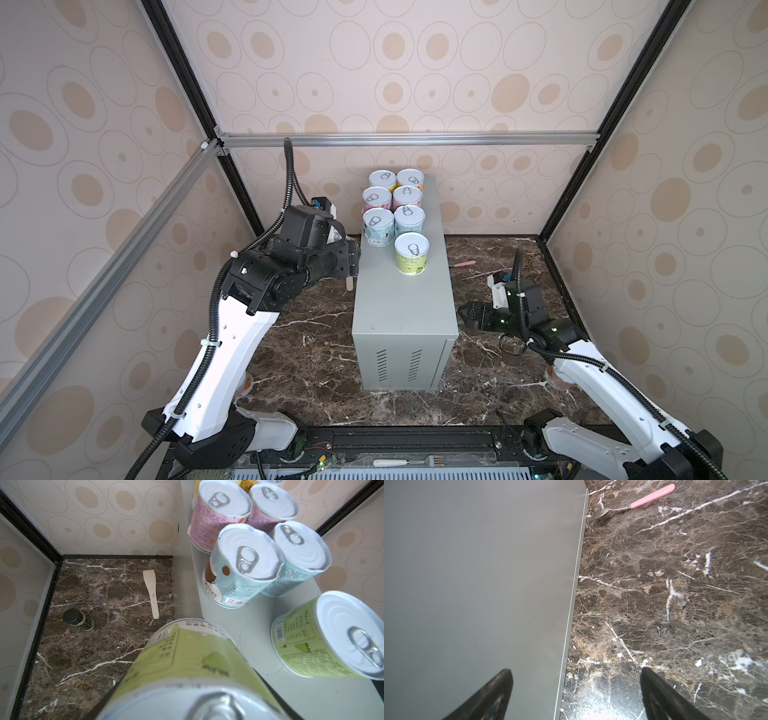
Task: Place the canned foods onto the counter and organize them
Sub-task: 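Carry the second green can with the left gripper over the cabinet toward the cluster, then lower the green can before the cluster and open the left gripper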
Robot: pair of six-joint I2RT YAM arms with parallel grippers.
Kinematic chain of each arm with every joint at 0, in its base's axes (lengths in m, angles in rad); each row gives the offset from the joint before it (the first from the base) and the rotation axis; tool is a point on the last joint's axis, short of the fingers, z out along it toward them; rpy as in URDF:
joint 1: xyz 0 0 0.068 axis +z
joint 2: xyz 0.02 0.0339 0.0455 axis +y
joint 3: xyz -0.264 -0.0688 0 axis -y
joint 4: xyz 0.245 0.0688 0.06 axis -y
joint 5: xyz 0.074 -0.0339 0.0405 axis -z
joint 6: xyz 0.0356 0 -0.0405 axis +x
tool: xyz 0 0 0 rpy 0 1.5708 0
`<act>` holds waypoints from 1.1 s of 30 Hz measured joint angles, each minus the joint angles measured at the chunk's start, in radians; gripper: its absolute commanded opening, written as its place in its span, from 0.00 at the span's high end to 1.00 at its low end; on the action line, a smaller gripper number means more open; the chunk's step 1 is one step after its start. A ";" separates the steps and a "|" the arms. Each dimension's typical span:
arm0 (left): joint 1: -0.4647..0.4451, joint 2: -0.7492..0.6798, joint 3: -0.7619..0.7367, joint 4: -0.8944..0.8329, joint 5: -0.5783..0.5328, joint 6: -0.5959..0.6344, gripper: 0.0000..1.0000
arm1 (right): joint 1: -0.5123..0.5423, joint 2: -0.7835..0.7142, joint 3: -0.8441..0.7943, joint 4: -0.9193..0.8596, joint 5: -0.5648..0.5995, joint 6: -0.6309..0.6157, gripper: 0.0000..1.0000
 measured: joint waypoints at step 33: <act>-0.126 0.179 0.113 -0.029 -0.038 0.024 0.26 | 0.000 0.000 -0.072 0.075 0.024 -0.018 0.02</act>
